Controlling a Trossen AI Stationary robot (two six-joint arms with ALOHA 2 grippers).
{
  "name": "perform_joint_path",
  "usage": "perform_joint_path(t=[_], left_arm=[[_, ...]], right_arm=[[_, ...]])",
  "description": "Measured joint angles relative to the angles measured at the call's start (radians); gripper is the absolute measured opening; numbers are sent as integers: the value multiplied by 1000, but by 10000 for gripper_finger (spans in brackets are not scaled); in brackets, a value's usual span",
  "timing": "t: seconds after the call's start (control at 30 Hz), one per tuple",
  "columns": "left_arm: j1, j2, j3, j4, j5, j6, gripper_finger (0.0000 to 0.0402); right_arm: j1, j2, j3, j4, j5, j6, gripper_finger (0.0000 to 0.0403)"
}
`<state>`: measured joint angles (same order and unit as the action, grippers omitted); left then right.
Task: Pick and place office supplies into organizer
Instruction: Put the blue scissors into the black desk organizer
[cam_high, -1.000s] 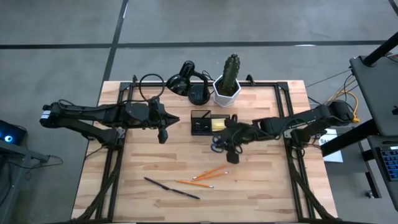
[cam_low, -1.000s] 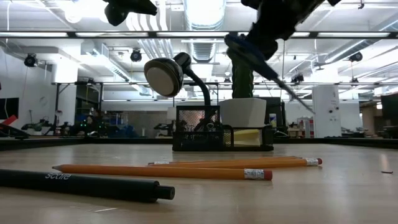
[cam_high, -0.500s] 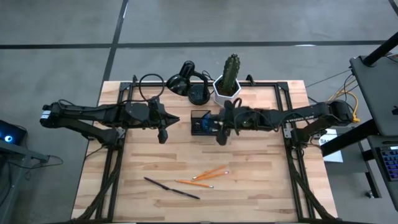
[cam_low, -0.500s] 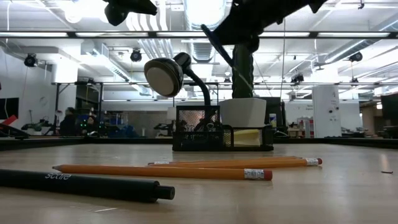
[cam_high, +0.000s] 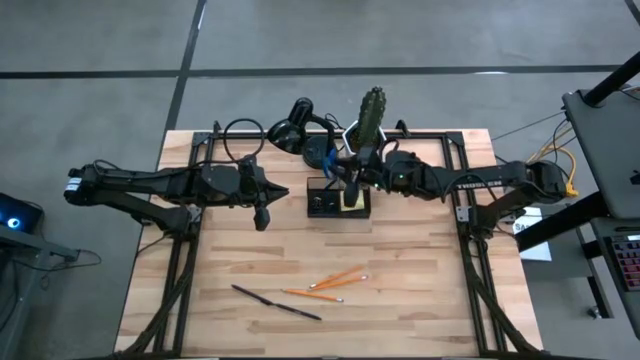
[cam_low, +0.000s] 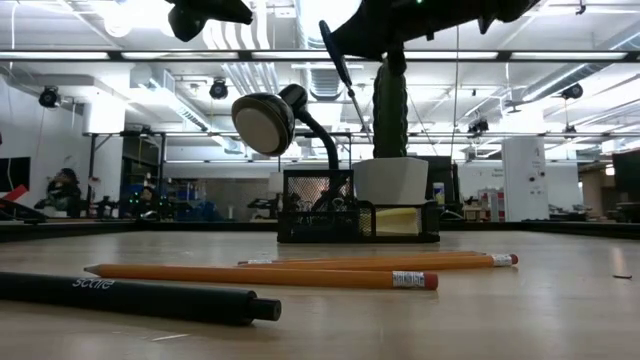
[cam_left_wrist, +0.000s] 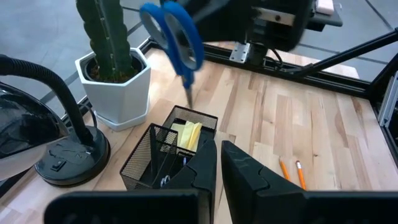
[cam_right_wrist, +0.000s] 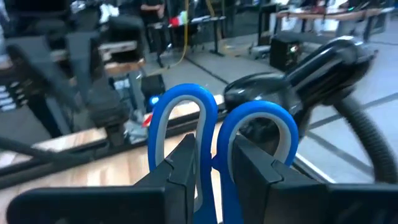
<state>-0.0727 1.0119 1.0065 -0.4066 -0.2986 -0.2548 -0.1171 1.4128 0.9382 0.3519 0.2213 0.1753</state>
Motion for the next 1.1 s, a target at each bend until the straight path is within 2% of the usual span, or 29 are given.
perform_joint_path(t=[0.23, 0.43, 1.1], left_arm=[[0, 0, 0, 1, 0, 0, 8], [0, 0, 0, 3, 0, 0, 8], [0, 0, 0, 0, 0, 0, 8]], right_arm=[[-26, 11, -9, 115, 18, 1, 65], [-33, 69, -11, 216, 18, 3, 65], [-51, 220, -11, 280, 24, 39, 65]])
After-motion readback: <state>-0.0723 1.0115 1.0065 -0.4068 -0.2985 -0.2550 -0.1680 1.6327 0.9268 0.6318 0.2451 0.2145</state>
